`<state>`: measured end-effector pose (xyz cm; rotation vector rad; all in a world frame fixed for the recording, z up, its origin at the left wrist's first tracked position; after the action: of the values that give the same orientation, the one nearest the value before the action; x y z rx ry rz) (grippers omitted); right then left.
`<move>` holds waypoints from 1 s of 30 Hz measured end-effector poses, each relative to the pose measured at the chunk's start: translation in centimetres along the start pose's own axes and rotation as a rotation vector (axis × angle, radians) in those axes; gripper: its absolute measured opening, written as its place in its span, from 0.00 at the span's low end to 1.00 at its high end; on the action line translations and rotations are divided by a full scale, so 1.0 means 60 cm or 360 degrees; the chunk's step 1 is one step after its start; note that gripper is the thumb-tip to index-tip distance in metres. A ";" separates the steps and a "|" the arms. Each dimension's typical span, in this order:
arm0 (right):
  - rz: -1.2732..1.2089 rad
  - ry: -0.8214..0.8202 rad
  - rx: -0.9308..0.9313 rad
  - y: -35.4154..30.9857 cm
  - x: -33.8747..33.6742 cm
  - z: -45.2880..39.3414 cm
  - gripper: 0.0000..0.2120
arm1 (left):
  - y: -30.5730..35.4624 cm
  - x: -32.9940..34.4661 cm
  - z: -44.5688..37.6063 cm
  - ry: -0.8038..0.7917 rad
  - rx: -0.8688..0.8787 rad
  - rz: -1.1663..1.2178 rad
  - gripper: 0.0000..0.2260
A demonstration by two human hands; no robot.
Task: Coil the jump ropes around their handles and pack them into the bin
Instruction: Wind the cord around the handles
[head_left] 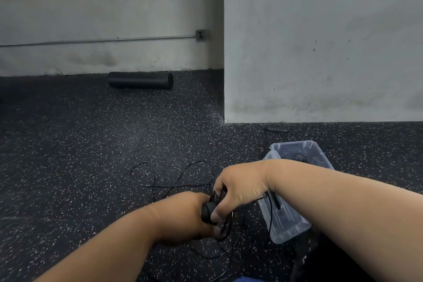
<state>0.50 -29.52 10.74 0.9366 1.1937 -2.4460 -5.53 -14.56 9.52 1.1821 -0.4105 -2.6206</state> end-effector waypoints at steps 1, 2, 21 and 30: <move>-0.0012 0.0073 0.0001 0.002 -0.005 0.002 0.23 | -0.005 0.000 -0.005 0.0038 -0.0012 -0.0048 0.13; -0.0055 0.0148 0.0001 0.005 -0.011 0.004 0.23 | -0.009 -0.001 -0.010 0.0075 -0.0026 -0.0099 0.14; -0.1132 0.0614 -0.0526 0.035 -0.067 0.001 0.21 | -0.001 0.000 -0.029 0.0136 0.0306 0.0289 0.27; 0.0386 0.0341 0.0031 0.025 -0.047 0.019 0.09 | -0.108 -0.019 -0.098 0.0480 -0.0322 0.0475 0.34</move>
<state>2.91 -31.47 12.17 1.2946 1.0508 -2.2132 -1.01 -9.07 4.32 1.3060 -0.2347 -2.1339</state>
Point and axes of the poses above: each hand's wrist, its own z-axis away from the middle knuckle, its own x-axis out of the palm, y = z × x, the point moved 4 cm from there along -z, towards the middle knuckle, and after that the axes turned 13 degrees about -x, right-handed, at the moved point
